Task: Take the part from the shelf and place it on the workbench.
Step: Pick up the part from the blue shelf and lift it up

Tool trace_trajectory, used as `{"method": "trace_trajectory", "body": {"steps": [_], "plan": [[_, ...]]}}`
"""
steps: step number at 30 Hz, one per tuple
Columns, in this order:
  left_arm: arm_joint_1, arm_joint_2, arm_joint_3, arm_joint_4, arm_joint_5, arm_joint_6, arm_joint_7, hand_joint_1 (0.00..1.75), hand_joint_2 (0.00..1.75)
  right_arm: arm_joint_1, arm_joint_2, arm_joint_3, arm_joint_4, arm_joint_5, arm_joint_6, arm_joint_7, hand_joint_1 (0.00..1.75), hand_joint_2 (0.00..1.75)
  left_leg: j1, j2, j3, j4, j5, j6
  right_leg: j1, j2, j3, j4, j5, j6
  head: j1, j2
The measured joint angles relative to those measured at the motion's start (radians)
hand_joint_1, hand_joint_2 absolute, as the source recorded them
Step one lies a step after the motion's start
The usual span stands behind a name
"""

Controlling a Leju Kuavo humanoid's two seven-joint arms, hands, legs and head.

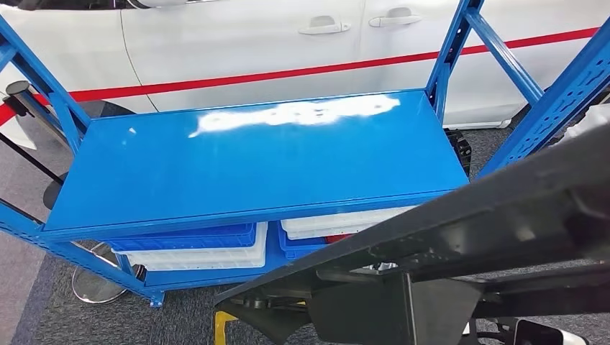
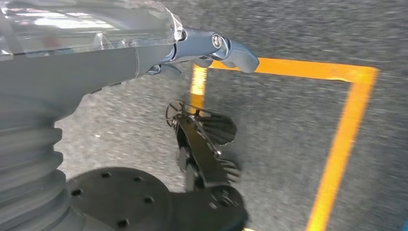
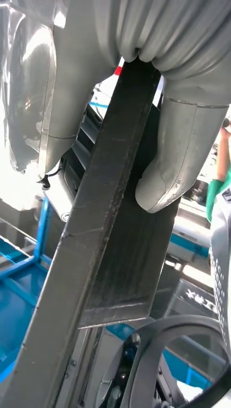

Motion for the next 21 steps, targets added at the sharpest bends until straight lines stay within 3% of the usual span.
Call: {"method": "trace_trajectory", "body": {"steps": [1,2,5,7,10,11,12,14,15,16,17,18,19,21], "plan": [[0.0,0.002,0.0,0.0,-0.007,-0.002,0.01,0.0,1.75,0.009,-0.001,-0.001,-0.013,0.012,-0.011,0.0,1.62,1.75,0.0,0.0,0.005,0.017,-0.007,0.0,0.002,0.0,-0.011,0.002,0.007,0.0,0.0,0.0],[0.0,0.003,0.0,0.0,-0.014,-0.005,0.018,0.0,1.75,0.017,-0.002,-0.002,-0.027,0.023,-0.021,0.0,1.62,1.75,0.0,0.0,0.031,-0.006,0.003,0.003,0.004,0.0,-0.021,0.005,0.013,0.0,0.0,0.0],[-0.001,0.008,-0.001,0.0,-0.024,-0.015,0.033,0.0,1.75,0.035,-0.01,-0.003,-0.061,0.037,-0.037,0.0,1.62,1.75,-0.005,0.0,0.17,-0.216,0.065,0.019,0.009,0.001,-0.041,0.01,0.034,0.006,0.001,0.0],[-0.002,0.011,-0.001,0.0,-0.027,-0.015,0.037,0.0,1.75,0.043,-0.017,-0.003,-0.075,0.034,-0.037,0.0,1.62,1.75,-0.014,0.0,0.205,-0.281,0.081,0.029,0.007,0.0,-0.043,0.009,0.048,0.019,0.0,0.0],[0.001,0.008,-0.001,0.001,-0.03,-0.011,0.043,0.0,1.75,0.056,-0.028,-0.005,-0.085,0.029,-0.029,0.0,1.62,1.75,-0.016,0.003,0.193,-0.286,0.112,0.044,0.002,0.002,-0.046,0.005,0.058,0.038,-0.001,0.0],[0.001,0.007,-0.001,0.001,-0.03,-0.011,0.044,0.0,1.75,0.06,-0.032,-0.007,-0.087,0.029,-0.027,0.0,1.62,1.75,-0.014,0.007,0.184,-0.291,0.127,0.051,0.001,0.004,-0.054,0.021,0.033,0.043,0.0,0.0],[0.002,0.005,-0.001,0.001,-0.03,-0.011,0.044,0.0,1.75,0.062,-0.036,-0.008,-0.089,0.029,-0.026,0.0,1.62,1.75,-0.01,0.01,0.172,-0.295,0.141,0.057,-0.001,0.005,-0.066,0.056,-0.011,0.048,0.001,0.0],[0.002,0.004,-0.001,0.001,-0.03,-0.01,0.045,0.0,1.75,0.067,-0.043,-0.01,-0.091,0.027,-0.02,0.0,1.62,1.75,-0.01,0.015,0.142,-0.294,0.165,0.062,-0.008,0.006,-0.096,0.177,-0.121,0.059,0.003,0.0],[0.003,0.002,-0.001,0.001,-0.03,-0.01,0.045,0.0,1.75,0.07,-0.046,-0.011,-0.091,0.026,-0.016,0.0,1.62,1.75,-0.009,0.016,0.127,-0.292,0.176,0.06,-0.011,0.005,-0.104,0.237,-0.15,0.064,0.003,0.0],[0.003,0.001,-0.001,0.001,-0.031,-0.01,0.045,0.0,1.75,0.073,-0.049,-0.011,-0.09,0.024,-0.011,0.0,1.62,1.75,-0.009,0.017,0.111,-0.29,0.187,0.058,-0.014,0.005,-0.101,0.276,-0.155,0.069,0.003,0.0],[0.004,0.0,-0.001,0.001,-0.033,-0.01,0.044,0.0,1.75,0.076,-0.052,-0.012,-0.09,0.023,-0.007,0.0,1.62,1.75,-0.008,0.017,0.094,-0.286,0.196,0.054,-0.017,0.005,-0.082,0.283,-0.139,0.072,0.003,0.0],[0.004,-0.001,-0.001,0.001,-0.036,-0.01,0.043,0.0,1.75,0.078,-0.055,-0.012,-0.09,0.022,-0.005,0.0,1.62,1.75,-0.007,0.017,0.079,-0.281,0.204,0.05,-0.02,0.004,-0.046,0.255,-0.114,0.075,0.003,0.0],[0.005,-0.002,-0.001,0.001,-0.039,-0.01,0.043,0.0,1.75,0.079,-0.058,-0.012,-0.09,0.021,-0.004,0.0,1.62,1.75,-0.006,0.017,0.066,-0.275,0.211,0.046,-0.023,0.004,0.006,0.197,-0.093,0.076,0.003,0.0],[0.006,-0.003,-0.003,0.001,-0.05,-0.01,0.042,0.0,1.75,0.084,-0.065,-0.012,-0.092,0.017,-0.007,0.0,1.62,1.75,-0.006,0.015,0.047,-0.262,0.221,0.035,-0.022,0.006,0.11,0.055,-0.098,0.071,0.002,0.0]]}}
